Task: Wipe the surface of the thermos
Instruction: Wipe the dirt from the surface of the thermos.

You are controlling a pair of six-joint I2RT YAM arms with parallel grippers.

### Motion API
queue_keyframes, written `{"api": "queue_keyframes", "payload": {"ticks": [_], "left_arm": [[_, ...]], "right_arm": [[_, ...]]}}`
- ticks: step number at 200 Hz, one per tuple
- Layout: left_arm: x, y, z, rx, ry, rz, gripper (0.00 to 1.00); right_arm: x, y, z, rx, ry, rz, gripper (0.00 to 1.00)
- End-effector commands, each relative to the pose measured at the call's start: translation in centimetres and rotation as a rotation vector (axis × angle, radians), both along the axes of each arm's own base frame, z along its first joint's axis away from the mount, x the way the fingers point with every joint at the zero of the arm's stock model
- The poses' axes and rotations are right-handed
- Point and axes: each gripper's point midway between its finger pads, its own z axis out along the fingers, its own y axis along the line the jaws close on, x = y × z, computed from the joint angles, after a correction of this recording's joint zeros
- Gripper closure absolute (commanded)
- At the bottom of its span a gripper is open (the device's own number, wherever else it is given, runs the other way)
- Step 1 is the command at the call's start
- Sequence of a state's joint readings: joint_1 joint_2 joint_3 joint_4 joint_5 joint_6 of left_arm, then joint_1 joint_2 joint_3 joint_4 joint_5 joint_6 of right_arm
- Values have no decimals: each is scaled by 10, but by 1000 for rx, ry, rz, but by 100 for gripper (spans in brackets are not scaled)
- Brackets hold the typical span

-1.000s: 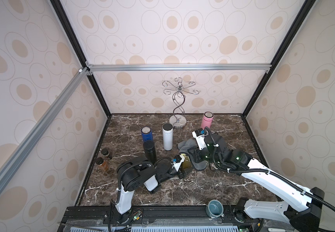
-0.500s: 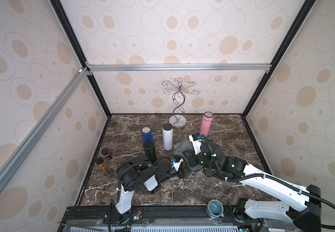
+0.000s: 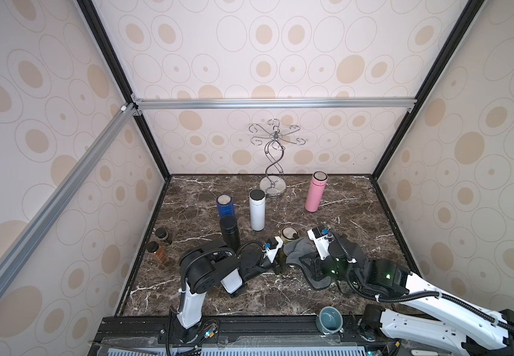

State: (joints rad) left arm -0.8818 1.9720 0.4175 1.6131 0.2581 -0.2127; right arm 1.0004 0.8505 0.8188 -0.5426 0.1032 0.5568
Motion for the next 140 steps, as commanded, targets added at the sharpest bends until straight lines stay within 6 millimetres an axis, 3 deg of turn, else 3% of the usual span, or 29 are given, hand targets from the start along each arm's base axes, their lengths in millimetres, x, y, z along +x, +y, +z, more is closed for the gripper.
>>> {"api": "queue_keyframes", "payload": {"ticks": [1,33,56,91,140], "left_arm": [[-2,17,-4,-46,-48,44,100],[-2,17,-2,-50,-48,45,100],[-2,18,3,-58,-55,49,100],[4,23,13,-95,-43,92,100],[9,23,21,-132,-30,113,100]], "right_arm": [[-4,2,-19,-48,57,13,100],[4,23,-32,-98,90,43,100],[10,21,-44,-172,107,16,100],[22,-6,-18,-126,-7,-107,100],[40,-67,5,-49,-122,-362,100]]}}
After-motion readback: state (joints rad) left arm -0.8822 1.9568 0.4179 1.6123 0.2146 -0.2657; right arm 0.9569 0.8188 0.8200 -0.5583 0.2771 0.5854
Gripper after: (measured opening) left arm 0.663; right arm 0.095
